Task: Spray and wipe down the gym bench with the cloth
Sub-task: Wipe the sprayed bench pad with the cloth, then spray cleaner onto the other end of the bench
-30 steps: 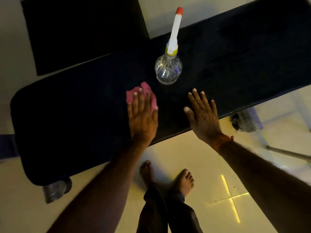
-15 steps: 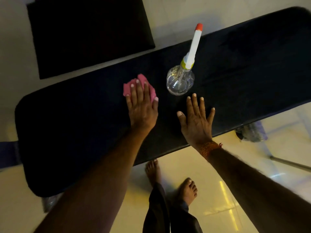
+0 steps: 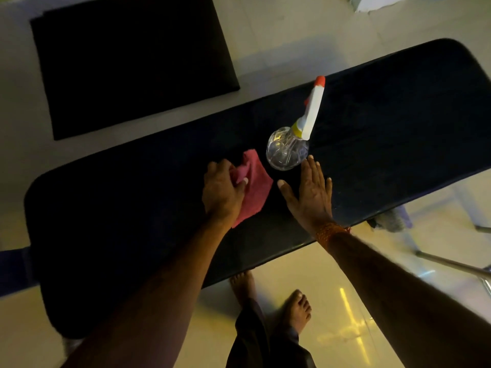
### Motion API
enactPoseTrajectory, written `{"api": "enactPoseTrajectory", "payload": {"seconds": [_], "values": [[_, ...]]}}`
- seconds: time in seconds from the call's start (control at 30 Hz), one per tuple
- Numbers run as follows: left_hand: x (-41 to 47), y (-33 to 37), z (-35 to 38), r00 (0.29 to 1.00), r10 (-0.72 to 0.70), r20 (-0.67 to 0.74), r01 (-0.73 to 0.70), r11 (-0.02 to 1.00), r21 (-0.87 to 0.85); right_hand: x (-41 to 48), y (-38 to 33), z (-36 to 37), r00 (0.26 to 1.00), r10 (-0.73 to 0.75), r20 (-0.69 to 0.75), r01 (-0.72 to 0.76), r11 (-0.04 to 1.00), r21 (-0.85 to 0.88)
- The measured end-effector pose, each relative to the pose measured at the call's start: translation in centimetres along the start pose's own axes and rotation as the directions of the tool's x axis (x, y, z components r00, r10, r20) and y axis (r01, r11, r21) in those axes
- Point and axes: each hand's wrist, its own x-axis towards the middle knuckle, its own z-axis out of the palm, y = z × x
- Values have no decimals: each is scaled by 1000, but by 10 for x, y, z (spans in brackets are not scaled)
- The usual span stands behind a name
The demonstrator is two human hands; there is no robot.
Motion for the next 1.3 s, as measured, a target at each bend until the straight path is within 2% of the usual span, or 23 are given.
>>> {"api": "enactPoseTrajectory", "payload": {"seconds": [0.07, 0.17, 0.23, 0.3, 0.37, 0.43, 0.47, 0.57, 0.63, 0.7, 0.77, 0.83, 0.97, 1.07, 1.17, 1.3], "values": [[5, -1, -4, 1000, 14, -11, -14, 1000, -21, 1, -2, -1, 1000, 10, 1, -10, 1000, 13], [13, -12, -16, 987, -145, -74, 132, 980, -150, 2, -2, -1, 1000, 19, -7, -18, 999, 28], [14, -20, -22, 970, -216, -111, 196, 966, -166, 2, -3, 0, 1000, 25, -12, -24, 999, 32], [9, -22, -23, 982, -113, -151, 106, 993, -55, 3, -4, 0, 999, 34, -20, -33, 998, 53], [4, -18, -21, 982, 106, -158, -82, 985, 151, 4, -8, -2, 998, 46, -37, -42, 994, 97], [3, -13, -16, 964, 257, -65, -224, 923, 313, 7, -12, -6, 996, 52, -66, -40, 985, 165], [4, -11, -14, 958, 287, -21, -259, 892, 370, 9, -14, -9, 996, 48, -78, -32, 979, 200], [7, -1, -13, 965, 262, -12, -242, 906, 349, 16, -21, -20, 994, 32, -101, 2, 948, 319], [9, 7, -15, 951, 310, -9, -293, 907, 303, 22, -26, -29, 993, 26, -113, 20, 921, 390], [13, 16, -16, 928, 360, 95, -371, 873, 316, 32, -33, -39, 994, 33, -103, 21, 876, 481], [19, 23, -14, 917, 328, 225, -390, 854, 344, 42, -43, -49, 996, 33, -86, 24, 810, 587], [23, 28, -11, 914, 285, 288, -382, 841, 383, 53, -54, -59, 996, 33, -79, 25, 771, 637], [32, 45, -7, 915, 255, 312, -373, 829, 417, 72, -62, -78, 993, 84, -88, 1, 715, 699], [41, 64, -2, 921, 213, 327, -351, 819, 455, 81, -55, -98, 983, 180, -46, -63, 556, 829], [47, 88, 12, 921, 199, 334, -340, 830, 442, 88, -31, -118, 986, 166, -35, -53, 494, 868], [51, 139, 46, 917, 194, 348, -341, 834, 434, 98, 20, -152, 960, 277, 44, -159, 409, 899]]}}
